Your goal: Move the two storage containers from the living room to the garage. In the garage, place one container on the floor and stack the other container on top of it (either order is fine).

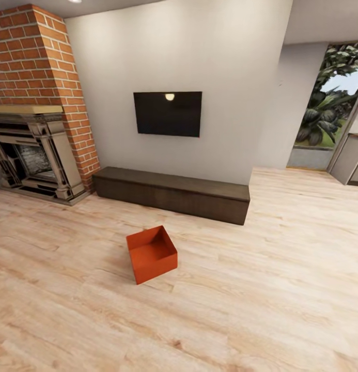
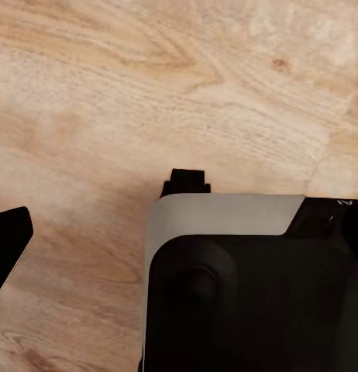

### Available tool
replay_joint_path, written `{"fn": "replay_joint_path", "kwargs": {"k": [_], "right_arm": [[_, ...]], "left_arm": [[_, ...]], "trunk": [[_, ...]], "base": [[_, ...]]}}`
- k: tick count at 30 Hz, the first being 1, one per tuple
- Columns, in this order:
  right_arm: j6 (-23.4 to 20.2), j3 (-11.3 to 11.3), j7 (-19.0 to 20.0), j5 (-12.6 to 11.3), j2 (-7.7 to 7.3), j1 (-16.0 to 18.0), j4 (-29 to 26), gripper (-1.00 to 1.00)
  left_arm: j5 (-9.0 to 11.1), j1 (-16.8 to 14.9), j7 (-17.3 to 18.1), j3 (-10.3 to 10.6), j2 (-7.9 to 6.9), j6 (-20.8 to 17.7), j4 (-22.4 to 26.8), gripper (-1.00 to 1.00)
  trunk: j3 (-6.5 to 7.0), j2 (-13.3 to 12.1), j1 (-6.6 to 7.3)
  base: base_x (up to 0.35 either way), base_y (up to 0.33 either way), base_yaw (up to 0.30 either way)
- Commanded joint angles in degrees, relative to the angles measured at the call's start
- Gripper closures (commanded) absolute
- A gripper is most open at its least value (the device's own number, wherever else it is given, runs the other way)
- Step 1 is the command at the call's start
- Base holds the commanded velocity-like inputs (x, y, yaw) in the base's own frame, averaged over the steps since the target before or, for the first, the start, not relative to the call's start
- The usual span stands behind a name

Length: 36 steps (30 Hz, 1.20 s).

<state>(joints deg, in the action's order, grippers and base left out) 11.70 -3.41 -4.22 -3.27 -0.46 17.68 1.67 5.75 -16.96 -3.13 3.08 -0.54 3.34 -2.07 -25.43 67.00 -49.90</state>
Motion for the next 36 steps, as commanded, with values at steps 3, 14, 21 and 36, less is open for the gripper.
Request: {"fn": "replay_joint_path", "kwargs": {"k": [3, 14, 21, 36], "right_arm": [[0.3, -0.4, -0.1, -0.3, 0.00, 0.1, 0.2, -1.00], [0.3, -0.4, -0.1, -0.3, 0.01, 0.1, 0.2, -1.00], [0.3, -0.4, -0.1, -0.3, 0.01, 0.1, 0.2, -1.00], [0.3, -0.4, -0.1, -0.1, 0.02, 0.1, 0.2, -1.00]], "left_arm": [[0.6, -0.1, 0.0, 0.3, 0.03, 0.4, -0.2, -1.00], [0.6, -0.1, 0.0, 0.3, 0.01, 0.4, -0.2, -1.00], [0.6, -0.1, 0.0, 0.3, 0.01, 0.4, -0.2, -1.00], [0.6, -0.1, 0.0, 0.3, 0.01, 0.4, -0.2, -1.00]], "trunk": [[-0.06, 0.0, -0.04], [-0.06, 0.0, -0.04], [-0.06, 0.0, -0.04], [-0.06, 0.0, -0.04]], "base": [[0.340, 0.000, 0.000], [0.340, 0.000, 0.000], [0.340, 0.000, 0.000], [0.340, 0.000, 0.000]]}}
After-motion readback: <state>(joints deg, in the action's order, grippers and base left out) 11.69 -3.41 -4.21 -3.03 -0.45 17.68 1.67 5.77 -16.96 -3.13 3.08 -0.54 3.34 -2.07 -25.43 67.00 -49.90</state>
